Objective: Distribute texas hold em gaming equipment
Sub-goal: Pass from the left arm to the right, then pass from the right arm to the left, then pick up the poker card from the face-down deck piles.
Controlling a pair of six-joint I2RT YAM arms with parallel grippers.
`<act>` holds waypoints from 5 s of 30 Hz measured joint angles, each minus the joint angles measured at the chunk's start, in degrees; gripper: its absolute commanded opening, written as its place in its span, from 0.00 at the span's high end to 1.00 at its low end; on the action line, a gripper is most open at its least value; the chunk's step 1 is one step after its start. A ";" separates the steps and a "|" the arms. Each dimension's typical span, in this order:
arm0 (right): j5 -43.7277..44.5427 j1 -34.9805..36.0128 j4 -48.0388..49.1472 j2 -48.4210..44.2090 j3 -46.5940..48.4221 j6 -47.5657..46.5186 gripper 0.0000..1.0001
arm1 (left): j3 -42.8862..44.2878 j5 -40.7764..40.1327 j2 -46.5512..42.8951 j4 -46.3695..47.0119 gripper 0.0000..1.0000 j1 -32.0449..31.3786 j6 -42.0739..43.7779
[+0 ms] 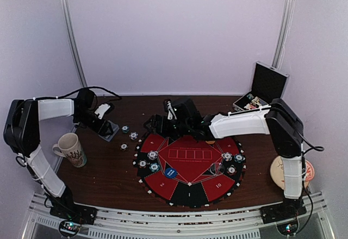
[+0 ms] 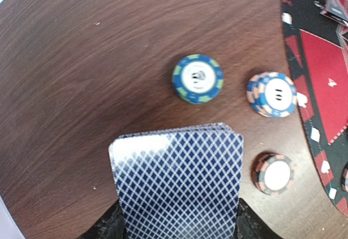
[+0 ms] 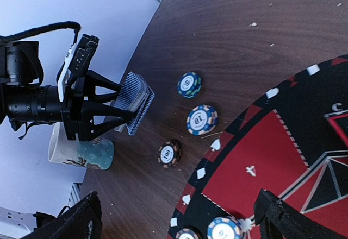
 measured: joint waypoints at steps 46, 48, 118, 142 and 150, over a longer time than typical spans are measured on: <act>-21.90 3.06 10.36 25.73 24.02 15.74 0.48 | -10.58 13.92 -13.46 -2.99 0.48 -12.33 14.58; -22.34 3.04 10.36 25.79 24.02 15.80 0.53 | -10.84 13.90 -13.55 -3.04 0.48 -12.55 14.71; -19.82 3.06 33.14 14.58 -1.18 24.41 1.00 | -10.88 5.90 -10.54 3.19 0.34 -25.66 11.72; -19.63 2.38 40.98 14.49 -5.16 29.49 1.00 | -10.95 8.39 -10.58 5.49 0.27 -25.70 11.65; -19.54 2.19 41.99 14.47 -5.64 29.44 1.00 | -11.02 9.03 -10.60 5.66 0.46 -25.70 11.47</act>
